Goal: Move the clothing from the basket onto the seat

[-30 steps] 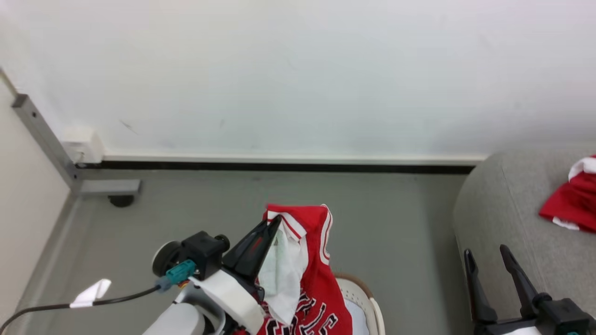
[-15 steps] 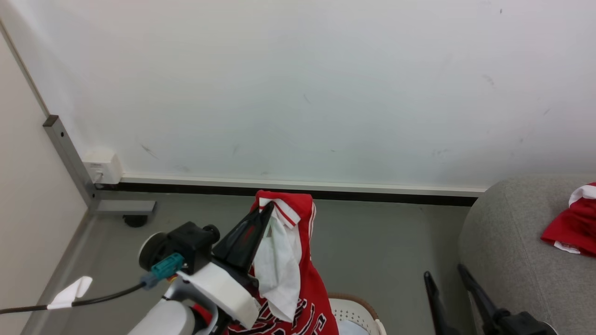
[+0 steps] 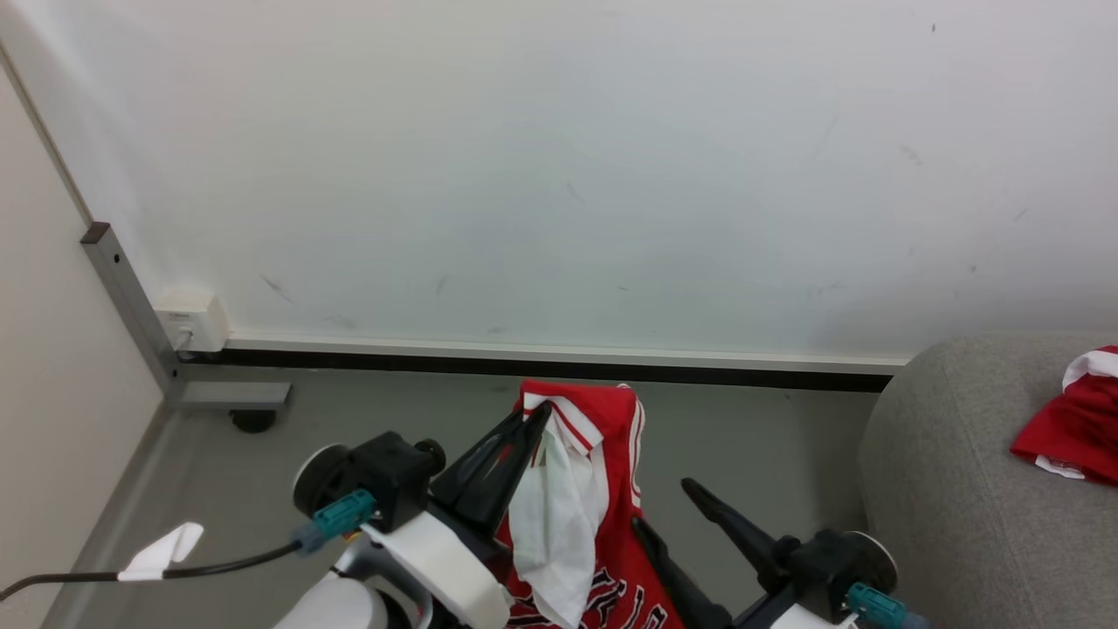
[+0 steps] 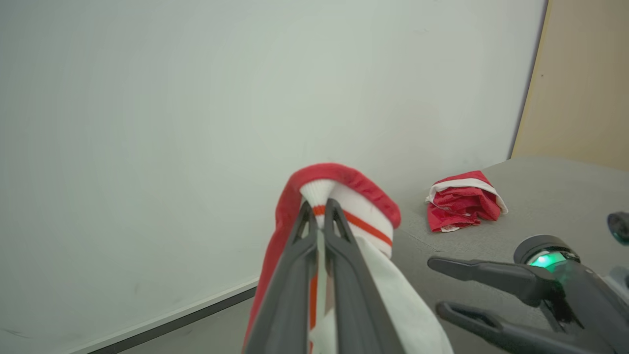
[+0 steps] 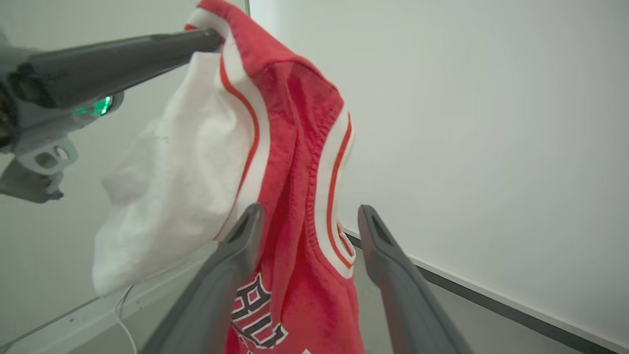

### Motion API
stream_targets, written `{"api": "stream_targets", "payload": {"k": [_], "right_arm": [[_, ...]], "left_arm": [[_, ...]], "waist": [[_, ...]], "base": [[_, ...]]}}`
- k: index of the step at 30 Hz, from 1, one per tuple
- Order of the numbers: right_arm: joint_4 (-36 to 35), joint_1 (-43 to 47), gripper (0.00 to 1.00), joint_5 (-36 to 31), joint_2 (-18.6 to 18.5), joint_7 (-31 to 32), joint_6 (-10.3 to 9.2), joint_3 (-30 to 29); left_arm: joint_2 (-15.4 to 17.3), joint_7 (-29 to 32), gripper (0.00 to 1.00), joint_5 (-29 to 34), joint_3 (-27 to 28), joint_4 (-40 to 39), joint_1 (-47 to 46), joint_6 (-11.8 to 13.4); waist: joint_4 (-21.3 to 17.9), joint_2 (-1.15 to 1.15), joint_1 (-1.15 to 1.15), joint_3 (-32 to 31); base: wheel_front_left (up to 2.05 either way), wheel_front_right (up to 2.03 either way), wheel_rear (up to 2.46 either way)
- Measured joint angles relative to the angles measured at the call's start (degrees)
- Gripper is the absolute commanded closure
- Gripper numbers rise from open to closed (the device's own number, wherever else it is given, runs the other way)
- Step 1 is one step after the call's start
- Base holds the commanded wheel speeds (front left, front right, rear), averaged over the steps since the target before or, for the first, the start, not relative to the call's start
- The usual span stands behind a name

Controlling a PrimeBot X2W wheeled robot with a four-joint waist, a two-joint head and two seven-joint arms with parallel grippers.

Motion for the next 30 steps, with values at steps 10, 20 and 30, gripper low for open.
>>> {"api": "stream_targets", "payload": {"k": [10, 20, 30], "right_arm": [[12.0, -9.0, 0.0, 4.4, 2.9, -0.6, 0.0, 9.0], [16.9, -12.1, 1.0, 9.1, 5.8, -2.3, 0.0, 9.1], [13.2, -12.1, 1.0, 8.6, 5.9, -2.4, 0.0, 4.5]], "left_arm": [[-1.2, 1.0, 1.0, 0.4, -2.5, -1.3, -0.3, -0.8], [-1.5, 1.7, 1.0, 0.0, -3.3, -2.7, -0.2, -0.6], [-0.4, -0.7, 0.0, 1.2, -2.4, -1.0, 0.5, 1.2]], "waist": [[0.2, 0.0, 0.0, -0.2], [1.1, 0.0, 0.0, -0.3], [0.9, 0.0, 0.0, 0.4]], "base": [[0.0, 0.0, 0.0], [0.0, 0.0, 0.0], [0.0, 0.0, 0.0]]}}
